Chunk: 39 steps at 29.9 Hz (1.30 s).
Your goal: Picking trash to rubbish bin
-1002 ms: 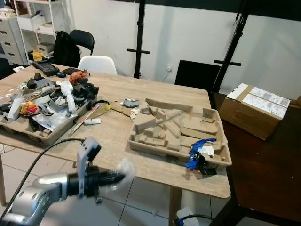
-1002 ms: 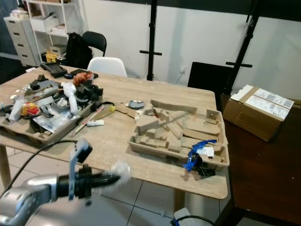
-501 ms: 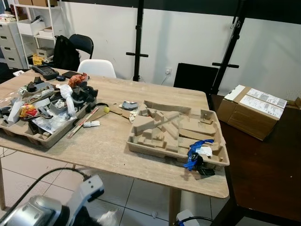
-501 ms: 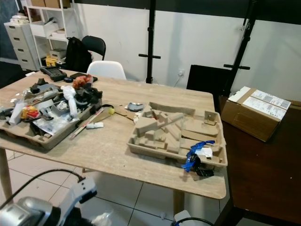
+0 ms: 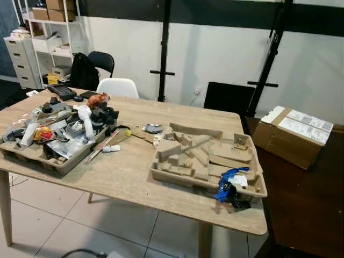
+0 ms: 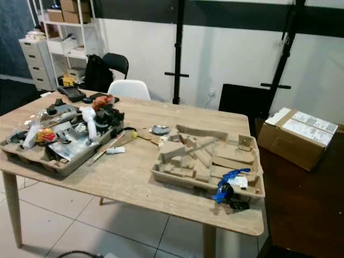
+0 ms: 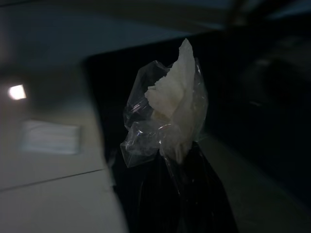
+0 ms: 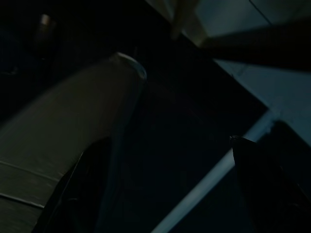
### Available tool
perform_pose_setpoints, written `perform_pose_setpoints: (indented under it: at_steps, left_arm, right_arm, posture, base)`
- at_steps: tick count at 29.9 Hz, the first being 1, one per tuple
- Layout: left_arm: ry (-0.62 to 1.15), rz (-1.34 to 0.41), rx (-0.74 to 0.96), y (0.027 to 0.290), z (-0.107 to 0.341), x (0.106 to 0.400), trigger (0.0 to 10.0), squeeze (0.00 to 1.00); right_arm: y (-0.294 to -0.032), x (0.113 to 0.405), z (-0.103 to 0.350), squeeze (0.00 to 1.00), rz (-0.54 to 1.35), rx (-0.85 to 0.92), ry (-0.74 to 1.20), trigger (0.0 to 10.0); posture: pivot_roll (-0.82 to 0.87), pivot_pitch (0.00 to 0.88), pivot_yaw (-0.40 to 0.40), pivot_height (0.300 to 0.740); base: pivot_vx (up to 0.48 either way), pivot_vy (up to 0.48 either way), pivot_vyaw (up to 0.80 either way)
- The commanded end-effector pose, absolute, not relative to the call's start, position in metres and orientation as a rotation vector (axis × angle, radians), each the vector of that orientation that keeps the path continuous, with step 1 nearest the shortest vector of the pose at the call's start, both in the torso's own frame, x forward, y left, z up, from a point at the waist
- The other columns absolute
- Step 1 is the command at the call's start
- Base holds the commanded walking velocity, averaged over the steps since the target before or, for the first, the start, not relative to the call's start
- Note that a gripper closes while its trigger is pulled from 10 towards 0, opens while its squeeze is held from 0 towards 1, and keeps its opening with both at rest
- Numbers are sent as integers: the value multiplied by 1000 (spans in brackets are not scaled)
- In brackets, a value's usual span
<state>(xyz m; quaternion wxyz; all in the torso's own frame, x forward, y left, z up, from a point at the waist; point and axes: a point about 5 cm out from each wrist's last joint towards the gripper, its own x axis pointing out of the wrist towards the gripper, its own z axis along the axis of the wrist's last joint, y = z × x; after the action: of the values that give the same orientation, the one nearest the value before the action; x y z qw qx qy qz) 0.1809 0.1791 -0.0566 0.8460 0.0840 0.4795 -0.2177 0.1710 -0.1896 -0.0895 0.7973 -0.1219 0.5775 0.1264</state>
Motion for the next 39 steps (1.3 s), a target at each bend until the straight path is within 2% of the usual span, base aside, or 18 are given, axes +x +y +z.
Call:
perform_pose_setpoints:
  at_steps: [1, 2, 3, 4, 5, 6, 7, 8, 10, 11, 17, 23, 29, 39]
  left_arm:
    - [976, -384, 193, 184, -56, 187, 0, 0]
    - [954, -269, 139, 185, -59, 191, 0, 0]
    - [954, -269, 139, 185, -59, 191, 0, 0]
    - [943, -222, 106, 186, -60, 192, 1569, 0]
    - [937, -189, 83, 186, -61, 193, 2275, 0]
    - [931, -171, 79, 187, -62, 194, 3412, 0]
    - [925, -164, 72, 186, -62, 194, 3961, 0]
    - [922, -167, 74, 185, -63, 195, 9412, 0]
    - [920, -170, 76, 184, -64, 196, 9412, 0]
    - [913, -177, 75, 183, -64, 197, 10000, 0]
    - [915, -165, 88, 182, -67, 198, 10000, 0]
    - [948, -170, 136, 179, -73, 193, 10000, 0]
    - [935, -92, 97, 181, -75, 192, 10000, 0]
    - [922, -119, 124, 179, -78, 184, 10000, 0]
  right_arm:
    - [-190, 158, -95, 0, 264, -239, 1294, 10000]
    - [-189, 161, -94, 0, 267, -244, 1265, 10000]
    - [-189, 161, -94, 0, 267, -244, 1265, 10000]
    - [-189, 162, -94, 0, 251, -242, 1253, 10000]
    - [-191, 164, -93, 0, 223, -232, 1234, 10000]
    - [-192, 166, -92, 0, 187, -214, 1217, 10000]
    - [-194, 169, -91, 0, 150, -189, 1193, 10000]
    - [-195, 174, -88, 0, 102, -133, 1151, 10000]
    - [-196, 178, -86, 0, 71, -95, 1122, 10000]
    - [-197, 183, -84, 0, 60, -66, 1092, 10000]
    - [-185, 190, -81, 0, 141, -73, 1061, 10000]
    - [-179, 184, -85, 0, 151, -61, 1094, 10000]
    - [-180, 180, -87, 0, 140, -55, 1101, 10000]
    - [-179, 170, -91, 0, 135, -49, 1112, 10000]
  posture:
    - [78, 29, -29, 740]
    - [78, 29, -29, 740]
    - [78, 29, -29, 740]
    - [78, 29, -29, 740]
    - [78, 29, -28, 740]
    - [79, 29, -28, 740]
    - [82, 30, -29, 740]
    - [84, 29, -28, 740]
    - [84, 29, -28, 740]
    - [85, 30, -27, 740]
    - [83, 38, -27, 740]
    - [79, 37, -34, 740]
    - [80, 51, -37, 740]
    - [91, 133, -27, 740]
  base:
    - [0, 0, 0]
    - [0, 0, 0]
    - [0, 0, 0]
    - [0, 0, 0]
    - [0, 0, 0]
    - [0, 0, 0]
    - [0, 0, 0]
    - [0, 0, 0]
    - [0, 0, 0]
    - [0, 0, 0]
    - [0, 0, 0]
    - [0, 0, 0]
    - [0, 0, 0]
    - [0, 0, 0]
